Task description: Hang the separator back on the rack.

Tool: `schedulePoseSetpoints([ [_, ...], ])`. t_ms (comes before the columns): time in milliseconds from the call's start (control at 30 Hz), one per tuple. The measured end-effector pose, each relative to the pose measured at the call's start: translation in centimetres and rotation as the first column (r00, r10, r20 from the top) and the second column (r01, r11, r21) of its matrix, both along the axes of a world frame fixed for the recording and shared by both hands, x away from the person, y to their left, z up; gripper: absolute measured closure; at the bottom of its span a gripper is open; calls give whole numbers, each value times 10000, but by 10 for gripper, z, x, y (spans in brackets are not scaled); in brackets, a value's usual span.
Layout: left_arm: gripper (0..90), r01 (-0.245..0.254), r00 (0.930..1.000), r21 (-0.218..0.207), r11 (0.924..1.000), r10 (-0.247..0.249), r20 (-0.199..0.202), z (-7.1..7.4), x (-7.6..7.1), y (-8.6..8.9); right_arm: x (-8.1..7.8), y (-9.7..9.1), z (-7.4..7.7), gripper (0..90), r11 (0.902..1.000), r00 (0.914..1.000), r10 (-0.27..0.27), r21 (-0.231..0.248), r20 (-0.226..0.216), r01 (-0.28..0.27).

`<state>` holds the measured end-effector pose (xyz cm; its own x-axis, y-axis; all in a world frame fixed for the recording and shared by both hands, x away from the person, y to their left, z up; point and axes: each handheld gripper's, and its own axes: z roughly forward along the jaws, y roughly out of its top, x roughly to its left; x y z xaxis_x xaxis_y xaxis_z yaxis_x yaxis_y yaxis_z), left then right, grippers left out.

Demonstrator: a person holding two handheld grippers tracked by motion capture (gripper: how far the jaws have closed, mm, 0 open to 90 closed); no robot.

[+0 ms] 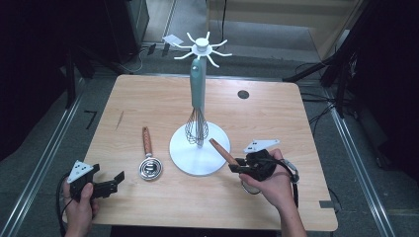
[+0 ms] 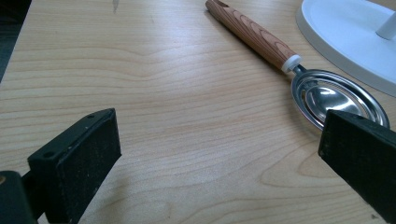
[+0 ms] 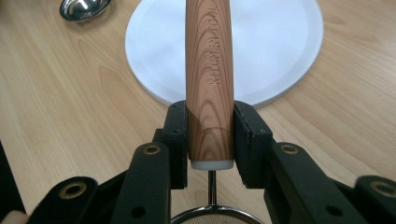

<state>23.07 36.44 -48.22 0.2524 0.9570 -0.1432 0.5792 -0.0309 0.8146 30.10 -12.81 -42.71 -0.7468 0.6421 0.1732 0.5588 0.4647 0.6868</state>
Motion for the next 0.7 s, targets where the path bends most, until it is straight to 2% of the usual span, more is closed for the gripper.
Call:
schedulePoseSetpoints([
  [100, 0, -18, 10000, 30, 10000, 18, 2, 0, 0, 0, -1, -3, 2, 704, 9997, 9997, -216, 129, 128, 214],
  [267, 0, 1, 10000, 4, 10000, -1, 3, 0, 0, 0, -2, -7, 8, 704, 9970, 9963, -575, 551, 633, 540],
  [433, 0, 16, 10000, 23, 10000, -16, 4, 0, 0, 0, -4, -10, 13, 704, 9920, 9890, -941, 946, 1142, 835],
  [533, 0, 27, 10000, 21, 10000, -27, 5, 0, 0, 0, -6, -10, 16, 704, 9881, 9851, -1136, 1182, 1293, 984],
  [567, 0, 26, 10000, 23, 10000, -26, 6, 0, 0, 0, -7, -11, 18, 704, 9839, 9804, -1321, 1392, 1465, 1118],
  [700, 0, 23, 10000, 22, 10000, -23, 2, 0, 0, 0, -9, -12, 21, 704, 9790, 9740, -1495, 1635, 1704, 1217],
])
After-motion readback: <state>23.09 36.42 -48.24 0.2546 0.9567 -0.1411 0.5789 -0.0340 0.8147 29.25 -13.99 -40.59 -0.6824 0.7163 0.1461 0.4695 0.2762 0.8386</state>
